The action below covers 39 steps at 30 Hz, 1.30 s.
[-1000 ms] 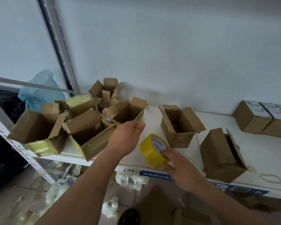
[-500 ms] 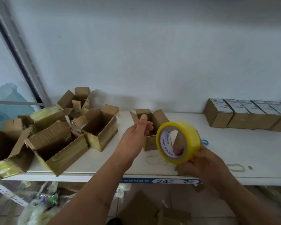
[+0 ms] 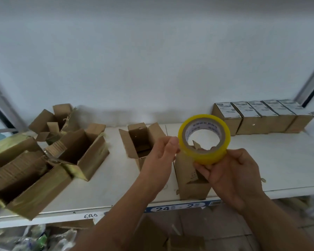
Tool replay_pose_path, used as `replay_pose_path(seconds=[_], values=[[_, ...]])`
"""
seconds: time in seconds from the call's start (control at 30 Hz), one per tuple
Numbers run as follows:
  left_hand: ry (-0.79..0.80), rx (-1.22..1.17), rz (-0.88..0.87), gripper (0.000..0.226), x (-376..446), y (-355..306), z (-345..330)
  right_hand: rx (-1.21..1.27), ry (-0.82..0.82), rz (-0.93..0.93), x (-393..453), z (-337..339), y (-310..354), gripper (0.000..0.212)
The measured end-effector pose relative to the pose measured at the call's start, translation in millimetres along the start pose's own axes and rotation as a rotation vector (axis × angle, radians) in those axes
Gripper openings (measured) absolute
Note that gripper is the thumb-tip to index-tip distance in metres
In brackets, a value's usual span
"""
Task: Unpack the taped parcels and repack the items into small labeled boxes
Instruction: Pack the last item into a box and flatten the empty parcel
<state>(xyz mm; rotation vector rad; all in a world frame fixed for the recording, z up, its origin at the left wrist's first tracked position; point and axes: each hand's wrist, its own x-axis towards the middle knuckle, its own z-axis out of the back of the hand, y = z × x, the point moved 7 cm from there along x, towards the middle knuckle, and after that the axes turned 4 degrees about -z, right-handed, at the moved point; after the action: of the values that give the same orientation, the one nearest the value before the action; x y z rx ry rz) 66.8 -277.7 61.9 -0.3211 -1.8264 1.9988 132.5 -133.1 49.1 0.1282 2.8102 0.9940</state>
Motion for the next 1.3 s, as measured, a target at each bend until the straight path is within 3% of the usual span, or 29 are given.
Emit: replay_pose_path(seconds=[0.13,0.3,0.57,0.67,0.77,0.83,0.9,0.97,1.1,1.17,1.3], values=[[0.063,0.086,-0.054,0.052,2,-1,-15,0.100,-0.047,-0.041,5,8,1,0.053],[-0.005,0.156,-0.138,0.012,14,-3,-31,0.239,-0.069,-0.079,0,16,5,0.052],[-0.133,0.230,-0.338,0.018,21,-22,-54,0.218,-0.201,-0.100,-12,32,16,0.049],[-0.201,0.242,-0.297,0.015,32,-30,-52,-0.210,-0.419,-0.060,-22,49,25,0.046],[-0.252,0.248,-0.282,0.014,46,-37,-47,-0.942,-0.615,0.096,-38,52,49,0.077],[-0.243,0.275,-0.279,0.009,54,-40,-48,-1.327,-0.515,0.251,-39,42,58,0.074],[-0.203,0.305,-0.254,0.009,61,-42,-51,-1.474,-0.393,0.297,-35,35,57,0.044],[-0.150,0.325,-0.200,0.011,70,-44,-55,-1.466,-0.364,0.273,-35,30,57,0.028],[-0.067,0.326,-0.060,0.012,84,-36,-63,-1.293,-0.428,0.214,-38,11,59,0.049],[-0.063,0.216,0.015,0.010,94,-27,-61,-1.203,-0.434,0.162,-40,6,53,0.050],[-0.051,0.168,0.149,0.012,120,-4,-42,-1.086,-0.371,-0.080,-41,10,26,0.020]])
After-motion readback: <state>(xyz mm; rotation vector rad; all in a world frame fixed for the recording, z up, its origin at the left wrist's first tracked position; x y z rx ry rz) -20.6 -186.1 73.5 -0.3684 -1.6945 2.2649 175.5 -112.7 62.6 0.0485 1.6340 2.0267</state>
